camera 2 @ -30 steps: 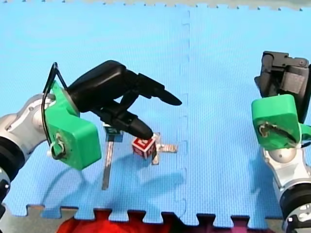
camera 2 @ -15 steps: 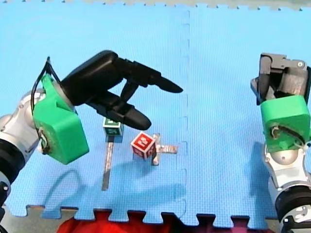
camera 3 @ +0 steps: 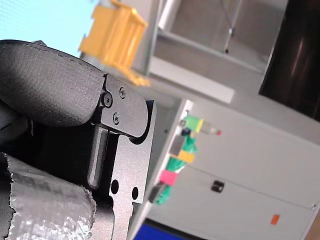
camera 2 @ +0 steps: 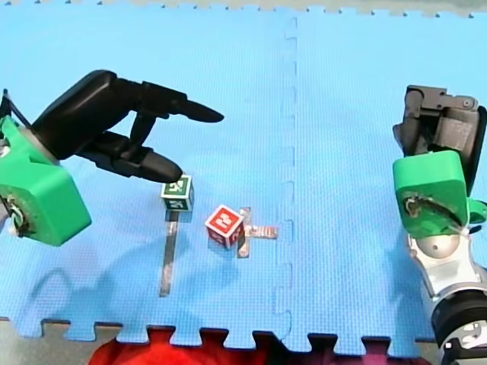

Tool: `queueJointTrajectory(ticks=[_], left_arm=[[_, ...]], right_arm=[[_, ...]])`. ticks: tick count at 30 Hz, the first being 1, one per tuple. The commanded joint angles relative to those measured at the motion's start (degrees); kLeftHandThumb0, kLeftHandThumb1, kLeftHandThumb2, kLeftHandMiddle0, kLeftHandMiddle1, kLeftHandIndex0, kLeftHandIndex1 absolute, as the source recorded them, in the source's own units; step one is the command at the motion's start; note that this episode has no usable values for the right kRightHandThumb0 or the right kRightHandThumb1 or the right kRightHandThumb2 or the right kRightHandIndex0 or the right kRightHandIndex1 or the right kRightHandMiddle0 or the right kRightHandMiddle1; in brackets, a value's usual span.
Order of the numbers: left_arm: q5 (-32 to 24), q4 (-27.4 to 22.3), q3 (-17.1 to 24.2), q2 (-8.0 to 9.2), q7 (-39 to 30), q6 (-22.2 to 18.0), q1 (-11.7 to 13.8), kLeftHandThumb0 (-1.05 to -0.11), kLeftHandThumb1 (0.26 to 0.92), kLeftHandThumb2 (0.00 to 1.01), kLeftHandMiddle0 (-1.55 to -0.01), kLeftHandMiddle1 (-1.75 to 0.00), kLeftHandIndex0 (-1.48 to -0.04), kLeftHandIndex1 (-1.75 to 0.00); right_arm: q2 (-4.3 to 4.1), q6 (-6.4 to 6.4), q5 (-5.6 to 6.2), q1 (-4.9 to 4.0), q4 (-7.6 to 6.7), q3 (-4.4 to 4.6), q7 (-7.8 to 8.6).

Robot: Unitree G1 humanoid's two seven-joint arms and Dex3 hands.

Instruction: Stack cube left

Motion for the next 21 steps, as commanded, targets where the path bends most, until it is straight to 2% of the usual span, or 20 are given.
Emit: queueJointTrajectory(ticks=[1, 9, 14, 16, 17, 18, 20, 21], left_arm=[[1.0, 0.8, -0.2, 1.28, 1.5, 0.5, 0.2, -1.048, 0.874, 0.01, -0.97, -1.75, -0.91, -0.01], [2.6, 2.2, -0.4, 2.82, 4.3, 3.9, 0.9, -1.048, 0.862, 0.0, -0.96, -1.75, -0.87, 0.0], [3.0, 2.8, -0.4, 3.51, 5.9, 6.0, 1.0, -1.048, 0.856, 0.0, -0.95, -1.75, -0.85, 0.0], [2.9, 3.2, -0.5, 3.57, 5.7, 7.4, 0.9, -1.048, 0.798, 0.0, -0.94, -1.75, -0.83, 0.0], [2.8, 3.5, -0.5, 3.57, 5.6, 7.9, 0.8, -1.019, 0.775, 0.0, -0.93, -1.75, -0.83, 0.0], [2.8, 3.8, -0.5, 3.56, 5.5, 8.3, 0.7, -0.908, 0.732, 0.01, -0.92, -1.75, -0.83, 0.0], [2.5, 4.2, -0.4, 3.53, 5.0, 8.5, 0.6, -0.735, 0.692, 0.01, -0.9, -1.75, -0.8, 0.0], [2.4, 4.3, -0.4, 3.49, 4.7, 8.4, 0.6, -0.701, 0.687, 0.01, -0.9, -1.75, -0.78, 0.0]], right_arm=[[-0.45, 0.18, -0.06, 0.24, -0.34, 0.07, -0.33], [-0.96, -0.16, -0.25, 0.81, -0.8, 0.34, -0.57], [-1.31, -0.36, -0.08, 1.14, -1.03, 0.37, -0.07], [-1.47, -0.46, 0.01, 1.23, -1.05, 0.36, 0.24], [-1.56, -0.5, 0.02, 1.26, -1.06, 0.37, 0.36], [-1.67, -0.57, 0.01, 1.29, -1.06, 0.37, 0.48], [-1.87, -0.73, 0.03, 1.35, -1.08, 0.35, 0.71], [-1.94, -0.8, 0.06, 1.37, -1.08, 0.33, 0.81]])
